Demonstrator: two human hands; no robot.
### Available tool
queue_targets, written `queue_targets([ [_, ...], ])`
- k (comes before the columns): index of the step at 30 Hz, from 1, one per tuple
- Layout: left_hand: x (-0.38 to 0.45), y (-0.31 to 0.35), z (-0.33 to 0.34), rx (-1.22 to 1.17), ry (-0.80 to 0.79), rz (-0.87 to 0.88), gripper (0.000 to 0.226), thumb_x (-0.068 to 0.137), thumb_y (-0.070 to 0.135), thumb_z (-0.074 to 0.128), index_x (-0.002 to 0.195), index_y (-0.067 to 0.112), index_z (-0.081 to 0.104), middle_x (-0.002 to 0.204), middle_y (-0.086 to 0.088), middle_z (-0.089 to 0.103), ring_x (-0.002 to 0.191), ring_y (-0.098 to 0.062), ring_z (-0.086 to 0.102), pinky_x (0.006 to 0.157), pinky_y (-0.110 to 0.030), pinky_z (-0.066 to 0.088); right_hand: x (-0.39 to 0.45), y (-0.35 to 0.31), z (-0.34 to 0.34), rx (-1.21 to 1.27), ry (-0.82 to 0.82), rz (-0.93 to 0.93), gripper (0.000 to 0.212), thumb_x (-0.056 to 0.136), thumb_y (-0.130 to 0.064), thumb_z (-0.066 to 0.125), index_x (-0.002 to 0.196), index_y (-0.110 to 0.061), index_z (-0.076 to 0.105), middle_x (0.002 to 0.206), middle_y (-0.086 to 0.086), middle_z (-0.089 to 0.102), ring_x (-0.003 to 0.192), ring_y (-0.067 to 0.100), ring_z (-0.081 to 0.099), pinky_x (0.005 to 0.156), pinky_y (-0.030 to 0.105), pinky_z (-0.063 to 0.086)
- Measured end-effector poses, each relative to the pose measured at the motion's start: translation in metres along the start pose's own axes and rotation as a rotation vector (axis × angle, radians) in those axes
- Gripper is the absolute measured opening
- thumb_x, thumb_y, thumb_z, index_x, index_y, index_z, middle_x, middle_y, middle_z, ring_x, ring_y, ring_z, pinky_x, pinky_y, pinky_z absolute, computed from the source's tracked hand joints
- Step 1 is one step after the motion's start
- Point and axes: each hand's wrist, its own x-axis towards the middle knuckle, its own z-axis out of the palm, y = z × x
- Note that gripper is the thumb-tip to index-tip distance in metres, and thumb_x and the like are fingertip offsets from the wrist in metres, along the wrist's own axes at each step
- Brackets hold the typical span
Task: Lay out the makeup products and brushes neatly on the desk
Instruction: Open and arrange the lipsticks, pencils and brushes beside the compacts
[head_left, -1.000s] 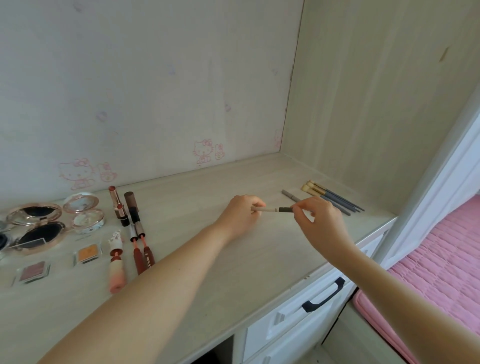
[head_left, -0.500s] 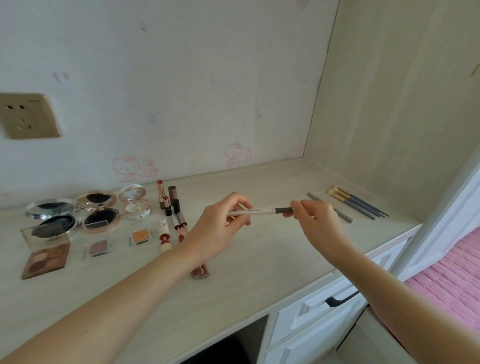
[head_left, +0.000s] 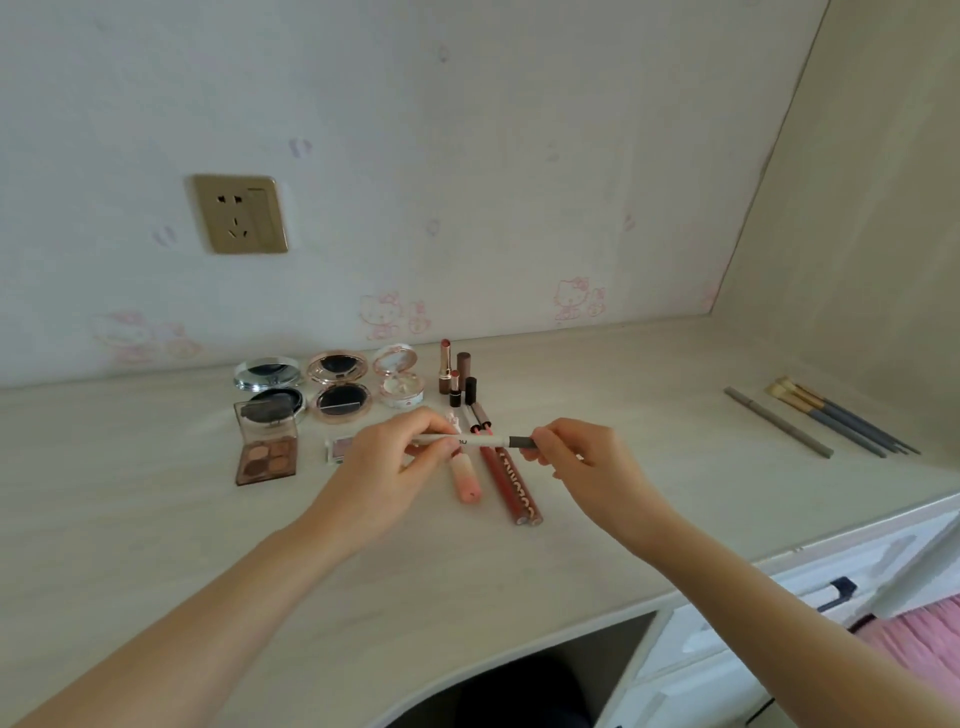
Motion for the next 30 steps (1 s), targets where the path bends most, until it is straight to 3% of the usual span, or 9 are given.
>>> queue_targets([
  [3, -0.016, -0.019, -0.019, 0.074, 0.042, -0.017, 0.007, 0.091, 0.025, 0.061, 0.089, 0.031, 0.065, 0.083, 0.016, 0.066, 0.090, 0.001, 0.060, 0.074, -0.007, 0.039, -0.001, -0.012, 0.024, 0.035, -0.070, -0.022, 0.028, 0.096, -0.031, 0.051, 0.073, -0.025, 0.066, 0.062, -0.013, 0.059, 0.058, 0.006, 0.050, 0.057, 0.019, 0.046],
  [5, -0.028, -0.031, -0.029, 0.145, 0.057, -0.029, 0.005, 0.091, 0.029, 0.060, 0.091, 0.033, 0.064, 0.088, 0.016, 0.064, 0.094, 0.001, 0.058, 0.076, -0.010, 0.039, -0.002, -0.017, 0.039, 0.070, -0.114, -0.022, 0.027, 0.095, -0.028, 0.052, 0.072, -0.022, 0.066, 0.054, -0.013, 0.050, 0.048, 0.006, 0.038, 0.048, 0.019, 0.034],
  [9, -0.048, -0.047, -0.040, 0.284, 0.095, -0.011, 0.009, 0.088, 0.034, 0.061, 0.092, 0.026, 0.065, 0.087, 0.017, 0.059, 0.093, -0.003, 0.052, 0.078, -0.018, 0.040, -0.003, -0.025, 0.064, 0.085, -0.155, -0.051, 0.024, 0.095, -0.024, 0.054, 0.074, -0.025, 0.064, 0.064, -0.012, 0.053, 0.055, 0.001, 0.044, 0.053, 0.014, 0.032],
  [15, -0.062, -0.053, -0.040, 0.453, 0.134, 0.060, 0.018, 0.086, 0.038, 0.056, 0.093, 0.023, 0.064, 0.083, 0.014, 0.060, 0.083, -0.006, 0.052, 0.065, -0.027, 0.048, -0.006, -0.031, 0.093, 0.051, -0.184, -0.080, 0.018, 0.095, -0.026, 0.053, 0.089, -0.019, 0.069, 0.080, -0.006, 0.063, 0.064, -0.003, 0.048, 0.059, 0.013, 0.038],
  [19, -0.066, -0.054, -0.039, 0.555, 0.158, 0.117, 0.019, 0.090, 0.041, 0.048, 0.093, 0.027, 0.061, 0.082, 0.015, 0.060, 0.074, -0.007, 0.055, 0.058, -0.023, 0.045, -0.008, -0.026, 0.108, 0.085, -0.179, -0.092, 0.012, 0.094, -0.023, 0.056, 0.088, -0.026, 0.066, 0.092, -0.006, 0.063, 0.084, 0.004, 0.055, 0.069, 0.011, 0.040],
  [22, -0.068, -0.059, -0.038, 0.638, 0.161, 0.156, 0.020, 0.089, 0.038, 0.045, 0.092, 0.025, 0.060, 0.080, 0.013, 0.059, 0.068, -0.009, 0.052, 0.059, -0.019, 0.036, -0.009, -0.017, 0.117, -0.043, -0.096, -0.249, 0.011, 0.093, -0.022, 0.057, 0.094, -0.028, 0.066, 0.092, -0.016, 0.059, 0.093, 0.012, 0.051, 0.076, 0.014, 0.042],
  [24, -0.071, -0.062, -0.036, 0.663, 0.171, 0.187, 0.016, 0.089, 0.033, 0.047, 0.091, 0.024, 0.059, 0.080, 0.011, 0.060, 0.065, -0.010, 0.050, 0.061, -0.021, 0.034, -0.010, -0.010, 0.121, -0.149, -0.017, -0.399, 0.013, 0.093, -0.023, 0.056, 0.100, -0.026, 0.066, 0.094, -0.021, 0.058, 0.094, 0.017, 0.051, 0.082, 0.025, 0.045],
  [27, -0.072, -0.065, -0.036, 0.674, 0.185, 0.220, 0.016, 0.091, 0.030, 0.045, 0.093, 0.021, 0.059, 0.082, 0.009, 0.060, 0.068, -0.013, 0.051, 0.063, -0.025, 0.038, -0.010, -0.004, 0.126, -0.282, 0.075, -0.582, 0.025, 0.093, -0.024, 0.051, 0.114, -0.021, 0.066, 0.099, -0.010, 0.062, 0.095, 0.018, 0.051, 0.083, 0.034, 0.047],
  [30, -0.072, -0.064, -0.036, 0.704, 0.165, 0.247, 0.018, 0.092, 0.028, 0.044, 0.093, 0.019, 0.060, 0.083, 0.008, 0.061, 0.073, -0.016, 0.056, 0.067, -0.029, 0.043, -0.013, -0.003, 0.130, -0.391, 0.164, -0.715, 0.026, 0.092, -0.019, 0.053, 0.112, -0.014, 0.068, 0.094, -0.003, 0.065, 0.091, 0.019, 0.052, 0.074, 0.036, 0.048],
])
